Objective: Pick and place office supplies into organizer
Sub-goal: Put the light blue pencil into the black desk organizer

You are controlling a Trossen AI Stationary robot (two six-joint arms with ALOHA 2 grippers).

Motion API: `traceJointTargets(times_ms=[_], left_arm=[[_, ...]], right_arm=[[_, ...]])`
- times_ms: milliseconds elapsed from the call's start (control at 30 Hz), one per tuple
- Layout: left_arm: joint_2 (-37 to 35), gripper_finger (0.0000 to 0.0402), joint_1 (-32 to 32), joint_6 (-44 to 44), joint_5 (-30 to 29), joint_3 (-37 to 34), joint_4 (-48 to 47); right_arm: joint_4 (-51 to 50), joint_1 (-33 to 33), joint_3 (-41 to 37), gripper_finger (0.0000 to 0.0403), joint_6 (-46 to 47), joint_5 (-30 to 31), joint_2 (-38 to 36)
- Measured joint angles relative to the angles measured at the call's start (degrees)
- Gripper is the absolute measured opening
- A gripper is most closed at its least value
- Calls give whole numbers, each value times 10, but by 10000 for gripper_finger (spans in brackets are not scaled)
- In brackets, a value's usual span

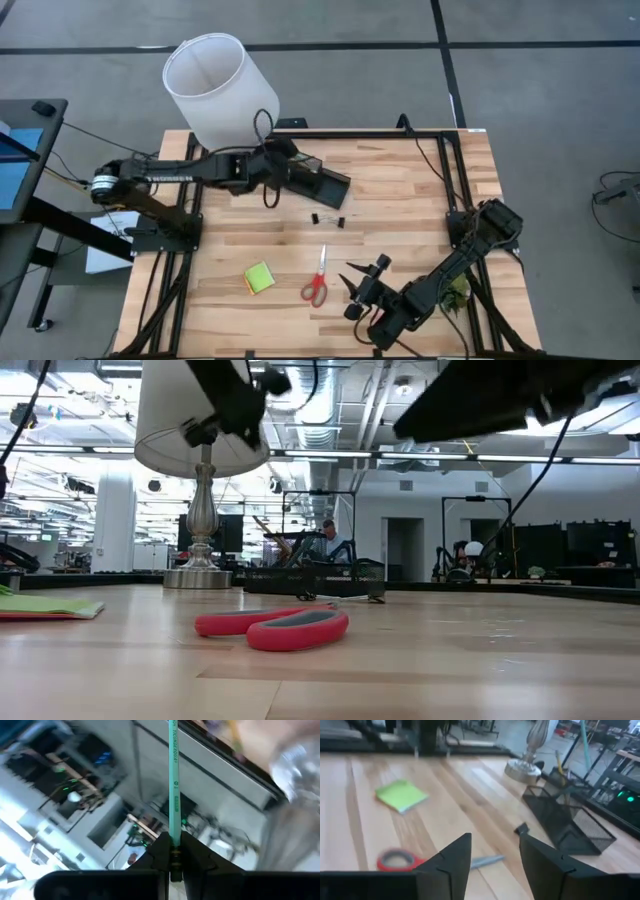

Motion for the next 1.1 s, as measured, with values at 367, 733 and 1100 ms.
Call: traceJointTargets(times_ms=[367,733,1100], left_arm=[[59,11,65,50,10,-1,20],[158,46,56,46,10,-1,129],[164,115,36,5,-16,0,194]], right_arm=[[-7,-23,0,142,15,-57,27],[-16,-31,0,127,15,-64,27],[-31,-30,0,124,15,-64,27]])
